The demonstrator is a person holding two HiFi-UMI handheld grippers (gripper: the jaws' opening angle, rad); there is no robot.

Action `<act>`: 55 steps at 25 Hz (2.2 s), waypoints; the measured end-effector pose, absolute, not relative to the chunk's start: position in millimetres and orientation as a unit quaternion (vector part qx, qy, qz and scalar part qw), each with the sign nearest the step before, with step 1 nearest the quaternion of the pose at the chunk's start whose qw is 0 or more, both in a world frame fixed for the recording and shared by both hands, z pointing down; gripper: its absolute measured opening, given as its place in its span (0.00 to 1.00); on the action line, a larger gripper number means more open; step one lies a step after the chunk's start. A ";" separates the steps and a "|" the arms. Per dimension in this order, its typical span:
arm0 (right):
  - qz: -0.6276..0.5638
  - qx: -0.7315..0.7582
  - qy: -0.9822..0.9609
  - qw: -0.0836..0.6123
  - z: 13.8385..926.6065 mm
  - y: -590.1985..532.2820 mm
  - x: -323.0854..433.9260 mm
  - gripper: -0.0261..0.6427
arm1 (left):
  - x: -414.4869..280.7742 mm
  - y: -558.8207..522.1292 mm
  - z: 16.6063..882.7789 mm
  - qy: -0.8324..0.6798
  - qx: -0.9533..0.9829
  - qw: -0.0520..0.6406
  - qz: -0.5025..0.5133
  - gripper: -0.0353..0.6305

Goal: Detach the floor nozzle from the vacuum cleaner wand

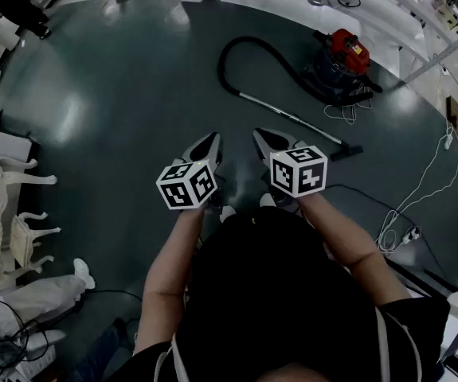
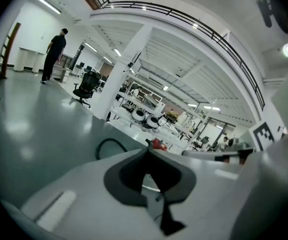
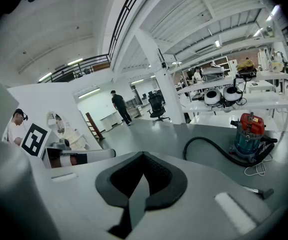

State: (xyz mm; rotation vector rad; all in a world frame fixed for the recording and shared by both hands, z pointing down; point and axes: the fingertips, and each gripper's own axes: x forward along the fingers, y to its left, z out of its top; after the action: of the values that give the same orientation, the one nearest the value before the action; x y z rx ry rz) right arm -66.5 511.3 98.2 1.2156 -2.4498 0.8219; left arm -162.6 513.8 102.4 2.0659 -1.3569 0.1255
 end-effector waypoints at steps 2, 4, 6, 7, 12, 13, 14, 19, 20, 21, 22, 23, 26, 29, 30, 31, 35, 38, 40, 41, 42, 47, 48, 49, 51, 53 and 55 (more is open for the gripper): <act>0.288 0.422 -0.848 0.144 102.2 513.2 -67.2 0.03 | -162.8 514.4 105.0 -0.517 0.789 0.329 0.048 0.06; 0.290 0.423 -0.846 0.145 105.5 513.3 -67.9 0.03 | -164.2 513.8 107.0 -0.517 0.789 0.330 0.049 0.06; 0.292 0.425 -0.845 0.145 107.3 511.3 -66.4 0.03 | -165.3 511.9 108.1 -0.519 0.787 0.330 0.049 0.06; 0.294 0.426 -0.844 0.142 107.6 509.6 -63.6 0.03 | -164.2 510.7 108.5 -0.520 0.786 0.330 0.049 0.06; 0.310 0.431 -0.837 0.132 109.2 498.8 -43.5 0.03 | -147.3 502.7 111.5 -0.516 0.786 0.337 0.050 0.06; 0.312 0.431 -0.836 0.131 110.4 496.9 -40.0 0.03 | -143.7 501.1 112.9 -0.515 0.786 0.338 0.053 0.06; 0.315 0.432 -0.835 0.131 111.8 495.0 -36.5 0.03 | -140.0 499.3 114.4 -0.513 0.787 0.338 0.057 0.06; 0.321 0.429 -0.833 0.140 120.9 490.3 -17.5 0.03 | -123.2 491.5 124.8 -0.510 0.787 0.340 0.071 0.06; 0.321 0.429 -0.833 0.142 122.7 489.2 -12.3 0.03 | -119.1 489.2 127.6 -0.511 0.786 0.342 0.072 0.06; 0.320 0.428 -0.833 0.144 124.0 487.6 -6.8 0.03 | -114.6 486.4 130.0 -0.512 0.784 0.344 0.073 0.06; 0.321 0.428 -0.833 0.145 124.7 485.7 -1.4 0.03 | -109.8 483.5 132.0 -0.512 0.783 0.346 0.073 0.06; 0.321 0.426 -0.833 0.146 125.1 483.9 3.8 0.03 | -104.8 480.7 133.4 -0.512 0.782 0.347 0.074 0.06; 0.320 0.422 -0.835 0.151 126.5 478.9 20.7 0.03 | -90.7 473.1 135.1 -0.519 0.779 0.343 0.078 0.06; 0.319 0.421 -0.835 0.152 129.9 474.2 37.3 0.03 | -79.7 468.3 134.9 -0.526 0.777 0.335 0.083 0.06; 0.319 0.422 -0.835 0.152 131.0 471.1 41.8 0.03 | -76.9 466.6 134.2 -0.527 0.777 0.334 0.084 0.06; 0.320 0.423 -0.834 0.151 132.1 467.1 45.4 0.03 | -74.7 464.7 133.7 -0.527 0.777 0.333 0.085 0.06; 0.334 0.426 -0.829 0.142 137.8 456.2 49.3 0.03 | -75.2 462.2 137.9 -0.527 0.775 0.336 0.095 0.06; 0.345 0.428 -0.824 0.137 141.4 446.5 43.2 0.03 | -85.0 453.9 139.8 -0.529 0.772 0.340 0.099 0.06; 0.352 0.430 -0.820 0.136 145.1 438.9 38.7 0.03 | -89.5 445.0 139.3 -0.525 0.774 0.338 0.102 0.06; 0.354 0.430 -0.819 0.137 147.1 434.8 35.5 0.03 | -92.1 439.8 139.9 -0.524 0.776 0.335 0.104 0.06; 0.353 0.431 -0.819 0.140 149.1 429.9 31.3 0.03 | -95.5 433.8 141.2 -0.523 0.778 0.333 0.106 0.06; 0.348 0.432 -0.819 0.148 152.6 396.3 2.4 0.03 | -121.0 396.4 147.8 -0.519 0.778 0.338 0.101 0.06; 0.346 0.432 -0.819 0.149 152.2 388.9 -3.2 0.03 | -126.5 389.1 148.8 -0.518 0.778 0.340 0.101 0.06; 0.345 0.434 -0.819 0.151 152.0 380.8 -8.0 0.03 | -131.8 381.6 150.2 -0.518 0.778 0.342 0.102 0.06; 0.344 0.437 -0.817 0.152 151.8 363.1 -17.7 0.03 | -142.8 366.0 153.4 -0.516 0.777 0.346 0.103 0.06; 0.346 0.439 -0.815 0.152 151.6 346.4 -30.0 0.03 | -156.2 349.7 155.2 -0.517 0.775 0.349 0.102 0.06; 0.346 0.438 -0.815 0.157 152.8 331.9 -42.8 0.03 | -169.5 333.9 155.3 -0.518 0.773 0.354 0.095 0.06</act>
State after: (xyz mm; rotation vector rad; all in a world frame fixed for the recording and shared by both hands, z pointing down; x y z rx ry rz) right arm -42.8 331.9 152.8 1.2530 -2.3327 0.9895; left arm -169.5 333.9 155.3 1.9997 -1.3385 0.2452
